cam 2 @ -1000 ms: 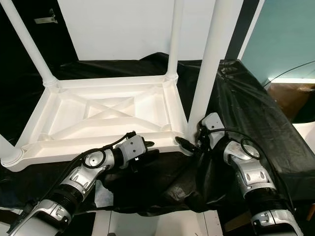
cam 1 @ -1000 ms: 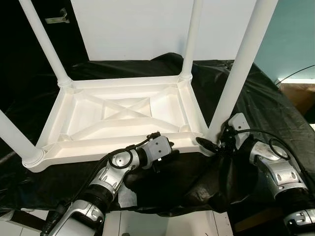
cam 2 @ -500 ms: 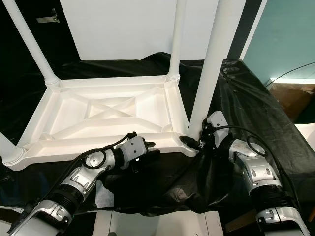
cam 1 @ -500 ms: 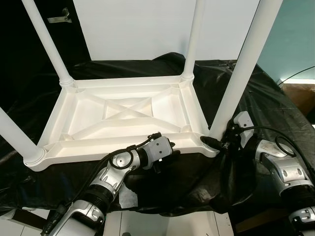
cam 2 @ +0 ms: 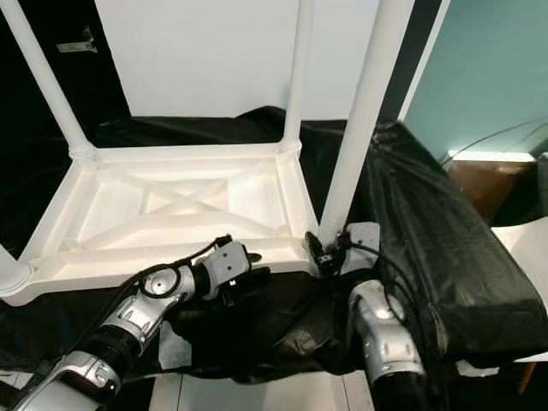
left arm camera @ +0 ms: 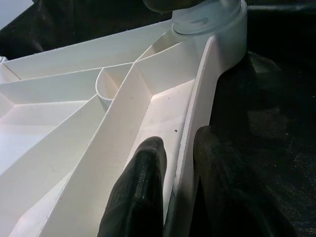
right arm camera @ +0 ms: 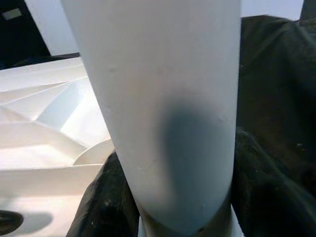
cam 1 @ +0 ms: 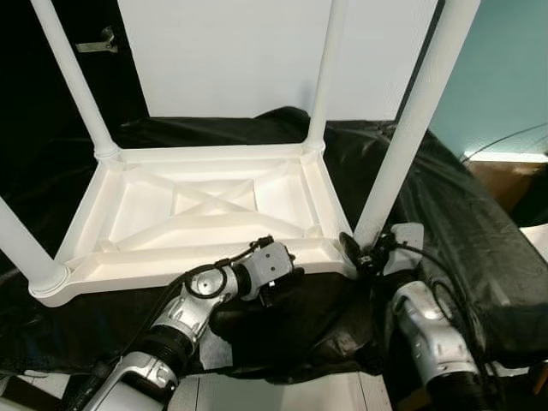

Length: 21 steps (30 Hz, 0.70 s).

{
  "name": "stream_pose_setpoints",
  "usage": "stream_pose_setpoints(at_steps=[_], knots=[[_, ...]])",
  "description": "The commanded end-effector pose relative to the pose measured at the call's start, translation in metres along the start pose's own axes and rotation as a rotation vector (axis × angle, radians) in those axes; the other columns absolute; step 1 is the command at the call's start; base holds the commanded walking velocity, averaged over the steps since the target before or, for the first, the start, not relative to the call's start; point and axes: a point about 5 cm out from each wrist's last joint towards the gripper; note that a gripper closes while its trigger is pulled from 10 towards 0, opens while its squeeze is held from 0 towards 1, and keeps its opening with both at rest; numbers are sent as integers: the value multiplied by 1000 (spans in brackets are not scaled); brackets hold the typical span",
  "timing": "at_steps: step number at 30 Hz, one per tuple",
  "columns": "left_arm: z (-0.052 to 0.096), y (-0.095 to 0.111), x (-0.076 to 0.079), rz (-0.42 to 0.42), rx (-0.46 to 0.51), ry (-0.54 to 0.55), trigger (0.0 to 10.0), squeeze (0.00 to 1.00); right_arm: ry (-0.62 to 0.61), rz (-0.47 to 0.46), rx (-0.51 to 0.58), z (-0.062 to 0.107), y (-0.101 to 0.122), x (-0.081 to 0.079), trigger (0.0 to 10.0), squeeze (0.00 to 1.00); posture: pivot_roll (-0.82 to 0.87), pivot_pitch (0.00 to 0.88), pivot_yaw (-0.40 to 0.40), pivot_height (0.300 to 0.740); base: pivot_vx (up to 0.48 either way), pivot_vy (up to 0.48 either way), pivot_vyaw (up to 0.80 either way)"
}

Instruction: Building children table

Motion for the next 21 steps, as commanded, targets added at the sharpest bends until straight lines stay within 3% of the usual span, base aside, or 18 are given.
stream_pose_setpoints(at_steps=[1, 2, 3, 4, 5, 10, 11, 12, 13, 15, 16, 20, 21], knots=[[-3, -25, 29, 29, -120, -140, 10000, 0, -141, -26, -118, 8, -25, 14, 0, 0, -9, 9, -28, 740, 0, 0, 0], [-3, -25, 29, 29, -120, -140, 10000, 0, -141, -26, -118, 8, -25, 14, 0, 0, -9, 9, -28, 740, 0, 0, 0], [-4, -24, 28, 27, -119, -142, 10000, 0, -252, -13, -96, 8, -21, 19, 0, 0, -7, 10, -29, 740, 0, 0, 0], [-4, -24, 28, 27, -119, -142, 10000, 0, -252, -13, -96, 8, -21, 19, 0, 0, -7, 10, -29, 740, 0, 0, 0], [-5, -23, 28, 25, -115, -142, 10000, 0, -334, -20, -86, 8, -19, 20, 0, 0, -5, 10, -30, 740, 0, 0, 0], [-7, -22, 30, 25, -112, -144, 10000, 0, -410, -31, -88, 6, -19, 12, 0, 0, 3, 10, -32, 740, 0, 0, 0], [-6, -23, 30, 27, -114, -144, 10000, 0, -398, -40, -95, 5, -20, 9, 9686, 0, 6, 10, -34, 740, 0, 0, 0], [-6, -24, 31, 29, -116, -143, 10000, 0, -389, -47, -100, 4, -20, 8, 9686, 0, 7, 10, -34, 740, 0, 0, 0], [-5, -24, 31, 30, -117, -142, 10000, 0, -378, -48, -109, 3, -21, 6, 10000, 98, 10, 9, -35, 740, 0, 0, 0], [-5, -25, 31, 31, -118, -140, 10000, 0, -372, -48, -115, 3, -22, 5, 10000, 98, 11, 9, -36, 740, 0, 0, 0], [-5, -25, 31, 32, -118, -138, 10000, 0, -349, -42, -113, 2, -21, 2, 10000, 1000, 12, 10, -38, 740, 0, 0, 0], [-4, -25, 30, 33, -119, -135, 10000, 0, -298, -18, -89, -1, -18, -3, 10000, 1000, 11, 11, -38, 740, 0, 0, 0], [-5, -25, 30, 33, -118, -135, 10000, 0, -274, 15, -59, -2, -13, -4, 10000, 259, 8, 14, -40, 740, 0, 0, 0]])
Point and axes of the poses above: a point about 5 cm out from each wrist's last joint towards the gripper, its own z axis pointing back from the gripper into the wrist, its own y axis along the axis of the wrist's last joint, x = y × z
